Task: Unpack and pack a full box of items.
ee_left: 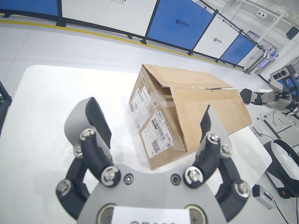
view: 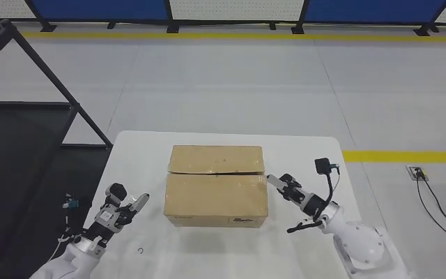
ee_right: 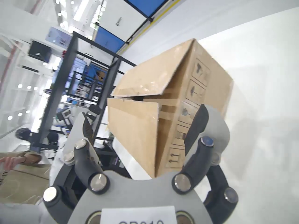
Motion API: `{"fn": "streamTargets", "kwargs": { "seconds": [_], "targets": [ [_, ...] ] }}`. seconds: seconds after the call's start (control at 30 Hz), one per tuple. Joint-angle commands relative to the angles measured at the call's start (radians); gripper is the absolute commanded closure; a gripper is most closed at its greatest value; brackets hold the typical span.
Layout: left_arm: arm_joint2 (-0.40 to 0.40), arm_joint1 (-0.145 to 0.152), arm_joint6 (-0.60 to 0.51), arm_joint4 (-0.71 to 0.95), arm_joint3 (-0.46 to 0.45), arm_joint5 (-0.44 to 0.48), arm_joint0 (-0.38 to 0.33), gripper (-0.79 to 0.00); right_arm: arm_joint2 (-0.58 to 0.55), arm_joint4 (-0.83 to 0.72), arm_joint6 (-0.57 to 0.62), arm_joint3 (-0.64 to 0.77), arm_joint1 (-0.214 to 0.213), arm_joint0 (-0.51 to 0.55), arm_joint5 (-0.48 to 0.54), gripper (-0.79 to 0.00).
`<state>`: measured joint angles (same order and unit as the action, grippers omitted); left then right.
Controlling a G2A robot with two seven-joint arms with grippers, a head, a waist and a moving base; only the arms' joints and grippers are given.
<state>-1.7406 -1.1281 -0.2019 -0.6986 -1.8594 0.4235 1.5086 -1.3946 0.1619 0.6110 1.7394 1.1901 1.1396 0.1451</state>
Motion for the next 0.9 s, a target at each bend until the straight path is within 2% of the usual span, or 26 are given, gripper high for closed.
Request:
{"fn": "streamTargets", "kwargs": {
  "seconds": [0.0,0.23,0.43,0.7,0.87],
  "targets": [
    [0.011,-0.001,-0.001,0.008,-0.001,-0.014,-0.005,-0.785,0.011,-0.033,0.038,-0.031,0.001,-0.033,0.011,-0.785],
    [0.014,-0.001,-0.006,0.036,-0.015,-0.012,0.005,-0.785,0.067,-0.134,0.134,-0.148,0.007,-0.125,0.075,-0.785],
    [0.001,-0.001,0.008,0.042,-0.021,-0.013,0.021,-0.785,0.066,-0.266,0.227,-0.190,0.005,-0.148,0.168,-0.785],
    [-0.012,-0.002,0.038,0.094,-0.042,0.008,0.043,-0.785,0.043,-0.394,0.403,-0.145,-0.010,-0.125,0.253,-0.785],
    [-0.015,0.000,0.009,0.131,-0.043,0.035,0.046,-0.785,0.034,-0.429,0.537,-0.089,-0.024,-0.100,0.304,-0.785]
  ]
}}
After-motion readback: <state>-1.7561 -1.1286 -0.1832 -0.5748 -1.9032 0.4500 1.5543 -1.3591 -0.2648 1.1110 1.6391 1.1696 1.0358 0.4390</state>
